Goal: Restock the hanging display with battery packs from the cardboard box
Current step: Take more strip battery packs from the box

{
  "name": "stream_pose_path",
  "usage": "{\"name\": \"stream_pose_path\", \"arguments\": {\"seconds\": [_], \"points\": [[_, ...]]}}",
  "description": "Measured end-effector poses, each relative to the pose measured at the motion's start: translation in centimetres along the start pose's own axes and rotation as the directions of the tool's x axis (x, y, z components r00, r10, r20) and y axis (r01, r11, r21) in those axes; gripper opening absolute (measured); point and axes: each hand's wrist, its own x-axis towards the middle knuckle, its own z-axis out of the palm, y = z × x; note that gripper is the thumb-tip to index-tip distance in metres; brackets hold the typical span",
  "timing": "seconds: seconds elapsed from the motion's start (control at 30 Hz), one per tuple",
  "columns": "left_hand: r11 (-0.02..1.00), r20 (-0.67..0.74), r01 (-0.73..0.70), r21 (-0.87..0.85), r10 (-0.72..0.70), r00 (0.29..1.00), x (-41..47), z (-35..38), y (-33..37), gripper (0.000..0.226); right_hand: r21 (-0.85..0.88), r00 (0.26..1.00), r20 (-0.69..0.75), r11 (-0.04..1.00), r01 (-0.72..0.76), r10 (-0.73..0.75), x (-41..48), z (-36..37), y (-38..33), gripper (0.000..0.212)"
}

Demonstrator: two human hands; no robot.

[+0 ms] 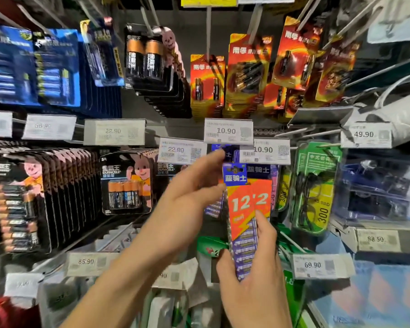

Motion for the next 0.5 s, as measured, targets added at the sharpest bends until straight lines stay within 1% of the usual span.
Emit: {"name": "stream_pose_path", "arguments": {"seconds": [0.03,0.07,0.1,0.17,0.2,0.27,0.3,0.4,0.5], "points": [[1.000,-0.010,-0.008,0.010,0.008,1.000,0.6,-0.6,0.9,0.066,0.011,1.000,-0.003,1.000,-0.009,0.009,-0.8,0.4,-1.0,0.089],[0.999,-0.014,-0.026,0.027,0.026,1.000,1.1,-1.0,1.7,0.070,-0.023,1.000,0.013,1.000,0.018,-0.018,-1.0,0.8,-0.8,0.088],[0.998,-0.017,-0.046,0.051,0.047,0.999,1.5,-1.4,2.4,0.071,-0.013,0.998,-0.014,0.998,0.058,-0.058,-0.8,1.6,-0.5,0.087],[0.994,-0.030,-0.087,0.067,0.089,0.996,2.0,-1.9,3.4,0.073,0.067,0.999,-0.007,0.997,0.041,-0.040,-0.2,1.3,-1.1,0.087],[0.993,-0.037,-0.103,0.063,0.105,0.994,2.2,-2.1,3.8,0.073,0.059,0.998,-0.035,0.996,0.061,-0.059,0.0,1.4,-1.0,0.087],[0.989,-0.035,-0.127,0.072,0.130,0.991,2.7,-2.3,4.3,0.074,0.058,0.994,-0.024,0.993,0.108,-0.107,0.3,2.0,-1.8,0.084],[0.988,-0.029,-0.134,0.080,0.136,0.990,3.0,-2.3,4.4,0.073,0.063,0.994,-0.027,0.993,0.103,-0.102,0.4,2.1,-2.3,0.083],[0.990,-0.026,-0.130,0.048,0.131,0.991,3.5,-2.2,4.2,0.067,-0.018,0.979,-0.107,0.985,0.172,-0.173,1.3,2.7,-2.6,0.087],[0.990,-0.027,-0.128,0.060,0.130,0.991,3.5,-1.9,3.7,0.073,-0.090,0.965,-0.133,0.973,0.214,-0.224,2.0,2.8,-3.2,0.098]]}}
